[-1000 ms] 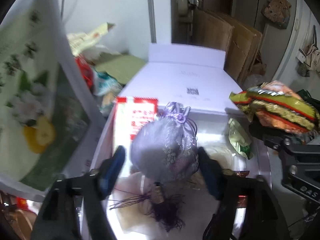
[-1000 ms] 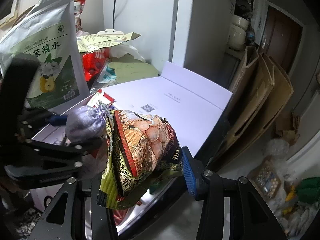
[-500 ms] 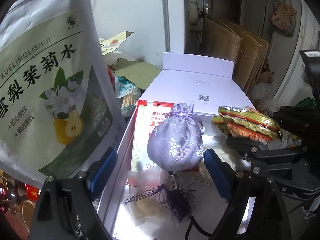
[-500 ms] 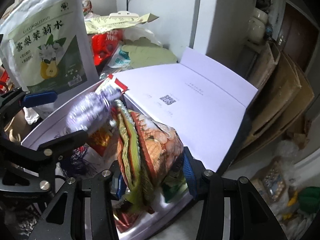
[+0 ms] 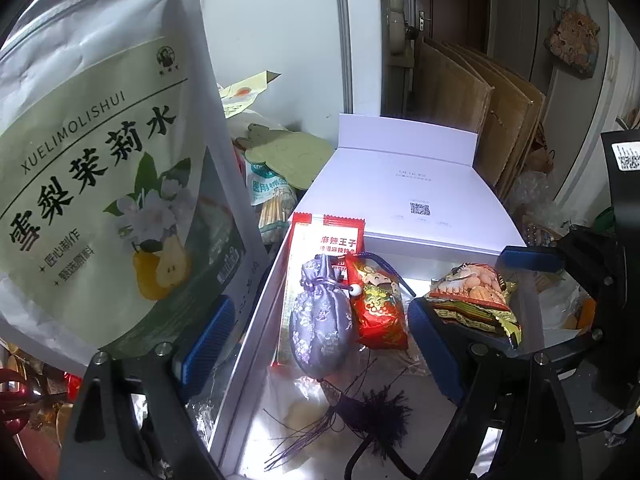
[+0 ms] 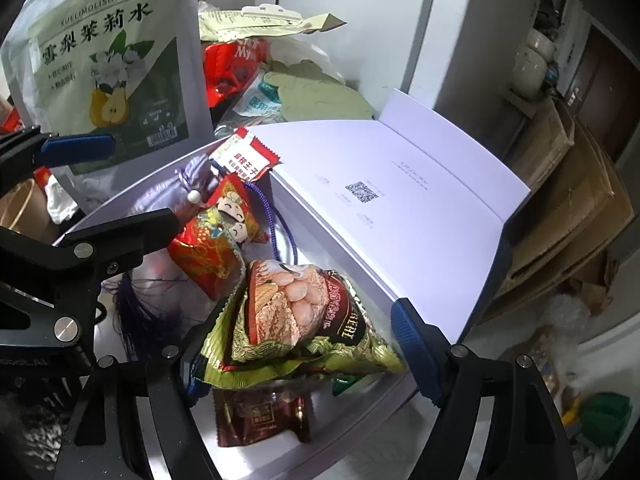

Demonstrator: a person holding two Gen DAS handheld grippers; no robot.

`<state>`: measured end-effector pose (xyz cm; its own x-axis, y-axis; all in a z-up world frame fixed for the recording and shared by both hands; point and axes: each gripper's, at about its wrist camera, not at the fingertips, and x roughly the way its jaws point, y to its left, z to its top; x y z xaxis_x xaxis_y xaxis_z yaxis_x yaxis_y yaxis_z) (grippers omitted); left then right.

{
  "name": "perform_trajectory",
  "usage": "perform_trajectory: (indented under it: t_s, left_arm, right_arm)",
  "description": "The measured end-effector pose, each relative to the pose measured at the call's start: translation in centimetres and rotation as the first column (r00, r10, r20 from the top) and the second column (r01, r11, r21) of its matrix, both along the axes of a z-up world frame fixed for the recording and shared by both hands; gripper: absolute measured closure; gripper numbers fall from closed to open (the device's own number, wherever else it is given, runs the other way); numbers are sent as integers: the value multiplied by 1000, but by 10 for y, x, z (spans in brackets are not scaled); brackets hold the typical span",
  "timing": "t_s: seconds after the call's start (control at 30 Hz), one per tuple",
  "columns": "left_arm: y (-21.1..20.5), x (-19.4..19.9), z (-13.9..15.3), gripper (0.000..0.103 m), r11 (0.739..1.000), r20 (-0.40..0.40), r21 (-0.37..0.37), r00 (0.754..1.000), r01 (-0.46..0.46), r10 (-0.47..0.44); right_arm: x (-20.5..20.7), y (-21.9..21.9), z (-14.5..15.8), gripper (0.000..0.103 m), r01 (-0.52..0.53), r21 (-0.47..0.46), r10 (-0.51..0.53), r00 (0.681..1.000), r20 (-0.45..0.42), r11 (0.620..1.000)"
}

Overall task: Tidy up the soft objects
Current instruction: 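Lower the sachet into the box with left tool while right tool drops its packets, then open both tools and withdraw them from the lavender box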

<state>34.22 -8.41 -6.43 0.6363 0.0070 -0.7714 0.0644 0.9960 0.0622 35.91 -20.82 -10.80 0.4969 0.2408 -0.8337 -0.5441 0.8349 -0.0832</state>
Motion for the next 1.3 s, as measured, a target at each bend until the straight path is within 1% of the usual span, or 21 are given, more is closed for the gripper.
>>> perform_trajectory:
  t_s: [0.1, 0.23, 0.37, 0.5, 0.7, 0.9, 1.1, 1.3]
  left_arm:
    - [0, -1, 4, 14, 1000, 1, -4, 1000, -5, 5]
    - [-1, -2, 11, 14, 1000, 4, -11, 1000, -5, 5]
    - [-1, -4, 21, 14, 1000, 15, -22, 1000, -3, 4]
    - [-3, -10, 38, 14, 1000, 49, -28, 999, -4, 5]
    - [-1, -25, 71, 14, 999, 126, -45, 992, -4, 10]
    - [-3, -49, 104, 14, 999, 205, -47, 979, 5, 5]
    - [-7, -87, 135, 14, 998, 284, -58, 959, 29, -11]
    - [-12, -122, 155, 14, 997, 342, -60, 939, 56, -33]
  right_arm:
    - [-3, -3, 5, 23, 7, -6, -7, 1000, 6, 1000]
    - [-7, -9, 17, 22, 19, 24, -19, 1000, 16, 1000]
    - [-9, -12, 31, 22, 42, 30, -43, 999, 32, 999]
    - [-14, -16, 46, 22, 51, 53, -53, 998, 46, 997]
    - [-29, -25, 82, 22, 72, 102, -84, 989, 118, 992]
    - [-54, -34, 120, 22, 76, 147, -104, 976, 193, 986]
    - [-90, -42, 155, 22, 79, 185, -130, 950, 283, 979]
    - [-129, -49, 180, 22, 89, 216, -161, 926, 342, 972]
